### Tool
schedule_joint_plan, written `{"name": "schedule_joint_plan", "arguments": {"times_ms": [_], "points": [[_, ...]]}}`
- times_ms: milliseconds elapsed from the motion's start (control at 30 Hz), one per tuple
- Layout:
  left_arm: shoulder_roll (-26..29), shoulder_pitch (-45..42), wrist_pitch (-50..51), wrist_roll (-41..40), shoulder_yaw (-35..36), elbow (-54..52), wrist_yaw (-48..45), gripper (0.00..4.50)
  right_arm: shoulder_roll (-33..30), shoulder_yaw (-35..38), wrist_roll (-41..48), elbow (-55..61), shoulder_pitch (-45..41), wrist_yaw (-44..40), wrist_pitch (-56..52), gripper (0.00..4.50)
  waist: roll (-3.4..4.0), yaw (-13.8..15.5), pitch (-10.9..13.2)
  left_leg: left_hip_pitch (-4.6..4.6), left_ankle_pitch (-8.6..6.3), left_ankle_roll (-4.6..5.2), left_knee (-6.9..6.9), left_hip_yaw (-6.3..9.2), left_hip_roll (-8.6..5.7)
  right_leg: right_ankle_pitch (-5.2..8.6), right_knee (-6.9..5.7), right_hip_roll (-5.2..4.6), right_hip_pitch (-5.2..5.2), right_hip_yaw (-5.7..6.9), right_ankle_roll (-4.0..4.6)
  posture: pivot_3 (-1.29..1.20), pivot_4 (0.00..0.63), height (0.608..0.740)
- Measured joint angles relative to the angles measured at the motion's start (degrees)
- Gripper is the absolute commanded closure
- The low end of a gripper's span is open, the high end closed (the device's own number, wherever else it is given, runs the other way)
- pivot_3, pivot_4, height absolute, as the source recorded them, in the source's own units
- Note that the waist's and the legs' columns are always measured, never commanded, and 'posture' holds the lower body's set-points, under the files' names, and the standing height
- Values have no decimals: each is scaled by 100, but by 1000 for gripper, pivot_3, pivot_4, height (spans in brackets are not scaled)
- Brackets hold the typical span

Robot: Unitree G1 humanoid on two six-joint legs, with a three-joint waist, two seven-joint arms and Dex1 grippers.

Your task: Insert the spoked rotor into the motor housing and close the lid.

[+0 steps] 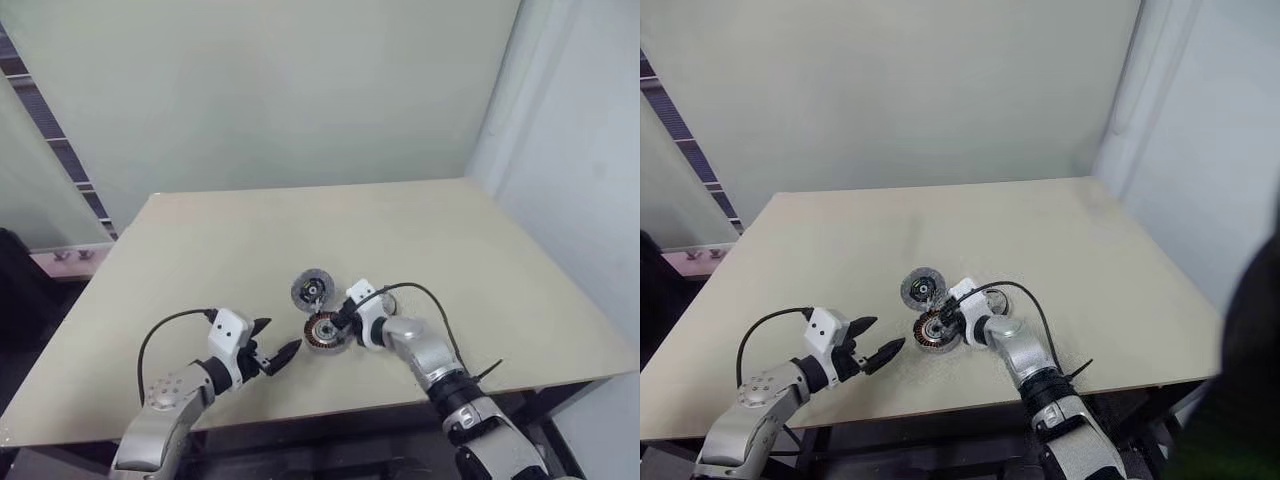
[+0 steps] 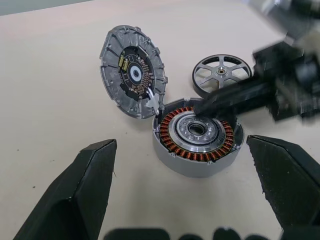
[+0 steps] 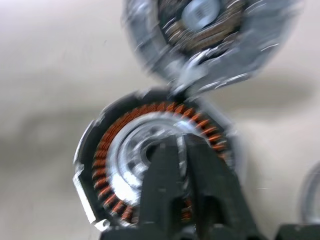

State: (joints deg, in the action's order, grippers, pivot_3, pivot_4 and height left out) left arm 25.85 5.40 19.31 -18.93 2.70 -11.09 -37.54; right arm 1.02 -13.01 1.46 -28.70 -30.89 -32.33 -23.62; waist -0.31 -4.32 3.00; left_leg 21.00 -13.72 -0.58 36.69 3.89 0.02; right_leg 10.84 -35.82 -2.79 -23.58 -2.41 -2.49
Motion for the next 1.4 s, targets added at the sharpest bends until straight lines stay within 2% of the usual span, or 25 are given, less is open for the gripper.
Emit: {"name": "schedule_joint_plan", "arguments": {"times_ms": [300,333,533,767,1033,1367,1400], "points": [[-122,-169,-54,3,-160,153,-53,0,-158,550,548,1373,193,200,-802,111,0,6,0,2,0,0,-5,0,-2,0,6,-1,0,0,0,0,0,740],[-130,-200,-64,6,-179,192,-58,0,-235,619,580,1438,223,253,-854,17,0,7,0,4,0,0,-4,0,-3,0,6,-2,0,-1,0,0,0,740],[-194,-393,-132,19,-245,377,-125,0,-644,1415,793,1474,266,778,-1069,17,0,4,0,6,0,1,1,-2,-4,0,7,-2,-1,0,0,0,0,740],[-215,-489,-206,23,-361,504,-175,0,-751,2346,1170,1283,247,1407,-1780,17,0,-1,1,6,1,2,-7,-3,-2,0,7,0,-4,-1,0,0,0,740],[-209,-549,-239,23,-372,514,-222,0,-298,2851,1810,773,215,1709,-2541,17,4,-1,3,6,1,3,-3,-4,-2,0,8,0,-1,-3,0,0,0,740],[-186,-588,-241,25,-371,516,-249,0,-53,3246,2227,221,-19,1900,-2604,17,6,0,4,6,1,3,-5,-2,-2,0,8,0,0,-2,0,0,0,740],[-186,-588,-240,26,-371,516,-248,0,-45,3266,2240,193,-20,1909,-2604,184,6,1,4,6,1,3,-5,-2,-2,0,8,0,0,-2,0,0,0,740]]}}
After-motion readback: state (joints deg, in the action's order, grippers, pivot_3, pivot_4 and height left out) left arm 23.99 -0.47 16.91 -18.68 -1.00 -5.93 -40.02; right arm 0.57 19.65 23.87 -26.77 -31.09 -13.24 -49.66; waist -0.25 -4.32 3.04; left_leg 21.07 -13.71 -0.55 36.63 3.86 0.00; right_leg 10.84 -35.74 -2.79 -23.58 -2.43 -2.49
